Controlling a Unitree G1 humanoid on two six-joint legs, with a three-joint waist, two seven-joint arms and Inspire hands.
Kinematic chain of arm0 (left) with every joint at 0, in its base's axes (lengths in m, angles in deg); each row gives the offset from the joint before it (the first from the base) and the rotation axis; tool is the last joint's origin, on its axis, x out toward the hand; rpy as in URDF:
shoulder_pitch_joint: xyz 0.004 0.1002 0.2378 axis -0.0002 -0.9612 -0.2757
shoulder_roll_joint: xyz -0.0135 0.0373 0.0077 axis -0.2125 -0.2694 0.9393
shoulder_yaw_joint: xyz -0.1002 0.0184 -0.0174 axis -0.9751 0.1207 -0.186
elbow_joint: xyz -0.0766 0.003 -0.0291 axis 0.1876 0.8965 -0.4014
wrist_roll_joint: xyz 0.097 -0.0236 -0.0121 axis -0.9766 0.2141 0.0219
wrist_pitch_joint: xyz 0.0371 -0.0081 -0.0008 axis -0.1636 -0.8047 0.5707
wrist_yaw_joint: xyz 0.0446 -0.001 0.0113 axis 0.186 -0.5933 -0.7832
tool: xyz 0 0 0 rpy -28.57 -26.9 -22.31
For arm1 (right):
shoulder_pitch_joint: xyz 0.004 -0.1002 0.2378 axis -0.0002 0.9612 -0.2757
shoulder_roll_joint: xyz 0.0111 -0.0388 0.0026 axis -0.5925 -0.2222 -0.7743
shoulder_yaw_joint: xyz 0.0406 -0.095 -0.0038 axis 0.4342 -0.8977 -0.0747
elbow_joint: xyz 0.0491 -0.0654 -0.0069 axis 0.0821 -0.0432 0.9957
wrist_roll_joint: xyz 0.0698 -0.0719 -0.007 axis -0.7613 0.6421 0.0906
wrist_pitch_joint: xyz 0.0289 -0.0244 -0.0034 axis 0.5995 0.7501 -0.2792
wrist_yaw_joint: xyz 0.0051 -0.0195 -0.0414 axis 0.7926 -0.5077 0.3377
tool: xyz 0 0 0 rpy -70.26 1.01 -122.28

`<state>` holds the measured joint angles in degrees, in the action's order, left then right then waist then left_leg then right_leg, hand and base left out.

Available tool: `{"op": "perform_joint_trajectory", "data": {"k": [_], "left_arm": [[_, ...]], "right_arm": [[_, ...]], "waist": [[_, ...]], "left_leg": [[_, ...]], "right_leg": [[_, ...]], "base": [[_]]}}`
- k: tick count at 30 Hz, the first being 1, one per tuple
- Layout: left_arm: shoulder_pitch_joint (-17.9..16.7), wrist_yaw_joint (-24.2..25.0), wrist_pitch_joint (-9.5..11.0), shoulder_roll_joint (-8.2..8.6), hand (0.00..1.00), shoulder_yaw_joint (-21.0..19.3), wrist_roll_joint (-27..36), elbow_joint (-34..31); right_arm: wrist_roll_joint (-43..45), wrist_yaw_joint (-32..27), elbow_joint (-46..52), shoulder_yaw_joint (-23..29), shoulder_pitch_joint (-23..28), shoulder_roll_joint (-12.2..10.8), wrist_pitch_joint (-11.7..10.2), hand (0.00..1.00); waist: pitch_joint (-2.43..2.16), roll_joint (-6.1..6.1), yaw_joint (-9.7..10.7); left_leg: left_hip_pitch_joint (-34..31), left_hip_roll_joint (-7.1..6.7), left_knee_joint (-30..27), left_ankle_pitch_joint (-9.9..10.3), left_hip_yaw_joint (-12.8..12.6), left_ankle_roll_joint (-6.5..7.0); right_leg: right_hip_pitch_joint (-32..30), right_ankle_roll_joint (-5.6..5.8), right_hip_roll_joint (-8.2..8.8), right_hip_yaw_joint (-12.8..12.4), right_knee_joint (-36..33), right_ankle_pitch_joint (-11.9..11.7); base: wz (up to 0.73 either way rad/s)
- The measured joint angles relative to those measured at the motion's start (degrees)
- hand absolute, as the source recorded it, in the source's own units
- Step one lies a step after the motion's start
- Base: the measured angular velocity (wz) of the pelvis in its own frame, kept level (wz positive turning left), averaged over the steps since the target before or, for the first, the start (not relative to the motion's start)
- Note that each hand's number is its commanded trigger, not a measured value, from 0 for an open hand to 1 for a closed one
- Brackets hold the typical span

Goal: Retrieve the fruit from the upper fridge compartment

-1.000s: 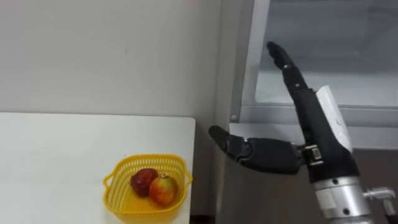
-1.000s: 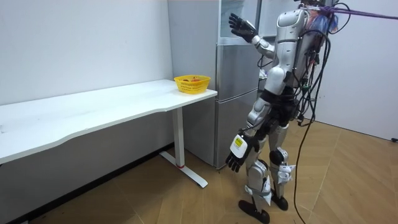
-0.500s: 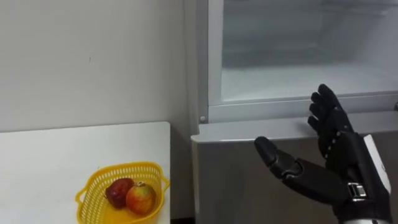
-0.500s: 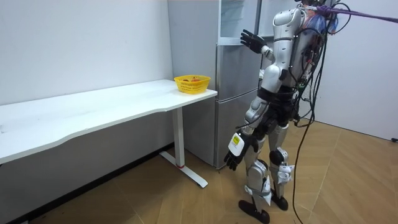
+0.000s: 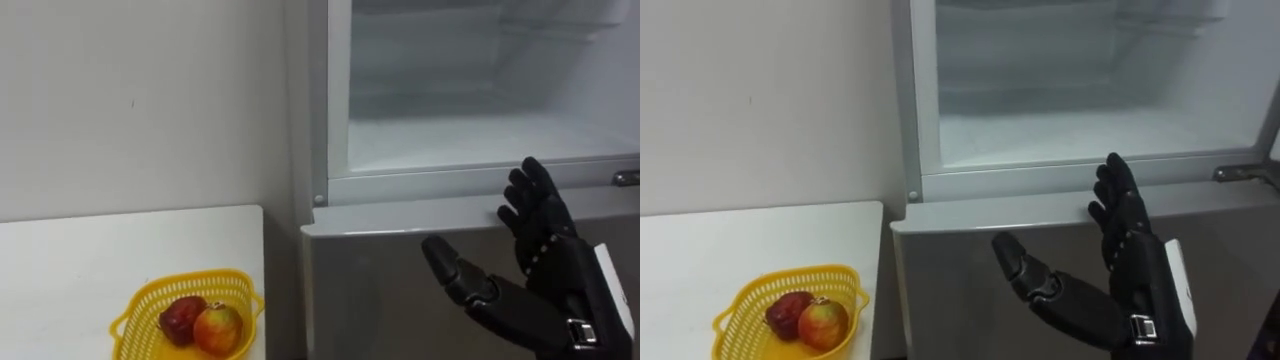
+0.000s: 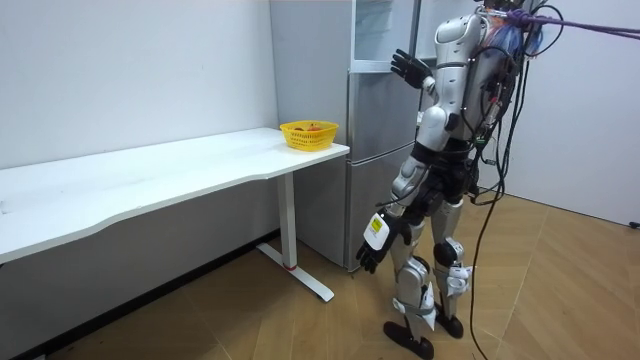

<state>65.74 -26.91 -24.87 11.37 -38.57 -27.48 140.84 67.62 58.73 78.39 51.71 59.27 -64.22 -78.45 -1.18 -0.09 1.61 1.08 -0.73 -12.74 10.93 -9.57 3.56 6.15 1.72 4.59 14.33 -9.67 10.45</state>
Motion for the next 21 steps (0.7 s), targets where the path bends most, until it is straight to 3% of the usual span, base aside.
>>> {"op": "perform_joint_trajectory", "data": {"k": [5,8,13,15,17,19,20,21], "left_arm": [[-0.07,-0.29,-0.08,0.03,0.0,-0.01,0.03,-0.22],[-0.01,-1.2,-0.01,0.02,0.0,-0.07,1.29,-0.21],[-0.46,-2.46,0.11,0.02,0.0,-0.22,2.21,-0.2],[-0.75,-2.48,0.13,0.0,0.0,-0.28,2.28,-0.23],[-0.93,-2.47,0.26,0.02,0.0,-0.27,2.19,-0.24],[-1.35,-2.42,1.38,0.09,0.0,-0.5,2.27,-0.29],[-1.55,-2.41,1.44,0.15,0.0,-0.73,2.27,-0.28],[-1.74,-2.35,1.43,0.18,0.0,-0.81,2.15,-0.28]], "right_arm": [[-0.08,-0.22,-0.27,0.0,0.04,0.0,-0.11,0.0],[-0.01,-1.4,-0.94,0.04,0.17,-0.01,-1.27,0.0],[2.82,-5.57,-0.98,0.07,1.77,-0.67,-3.56,0.0],[5.42,-8.44,-1.36,0.74,2.71,-0.72,-3.4,0.0],[6.75,-11.69,-4.15,2.85,4.81,-0.88,-1.35,0.0],[6.48,-15.54,-7.86,6.72,9.8,-1.29,3.44,0.0],[6.03,-16.3,-8.33,7.69,10.36,-1.36,4.42,0.0],[5.44,-18.44,-8.6,9.94,10.89,-1.44,5.72,0.0]], "waist": [[0.03,0.02,0.1],[0.06,-0.04,0.37],[0.08,-0.13,0.46],[0.05,-0.19,1.13],[0.02,-0.29,1.53],[0.09,-0.51,2.47],[0.16,-0.43,2.93],[0.72,-0.14,3.7]], "left_leg": [[0.39,0.05,0.01,0.28,-0.49,0.06],[0.44,0.03,-0.05,0.45,-0.55,0.14],[0.63,0.17,0.11,0.76,-0.88,0.14],[0.74,0.18,0.29,0.78,-0.88,0.15],[0.79,0.17,0.55,0.79,-0.99,0.18],[0.75,0.04,1.0,0.78,-1.11,0.2],[0.58,0.02,1.06,0.78,-1.15,0.2],[0.18,-0.01,1.13,0.78,-1.43,0.2]], "right_leg": [[0.22,0.07,0.04,-0.41,0.02,0.04],[0.24,0.16,0.06,-0.36,0.0,0.03],[0.25,0.33,-0.35,-0.67,-0.1,-0.26],[0.28,0.39,-0.37,-0.69,-0.09,-0.38],[0.29,0.39,-0.41,-0.68,-0.07,-0.5],[-0.03,0.42,-0.39,-1.0,-0.14,-0.51],[-0.2,0.42,-0.4,-1.12,-0.19,-0.51],[-0.75,0.42,-0.42,-1.55,-0.36,-0.51]], "base": [[-0.04],[0.0],[-0.02],[0.0],[-0.02],[-0.05],[-0.18],[-0.22]]}}
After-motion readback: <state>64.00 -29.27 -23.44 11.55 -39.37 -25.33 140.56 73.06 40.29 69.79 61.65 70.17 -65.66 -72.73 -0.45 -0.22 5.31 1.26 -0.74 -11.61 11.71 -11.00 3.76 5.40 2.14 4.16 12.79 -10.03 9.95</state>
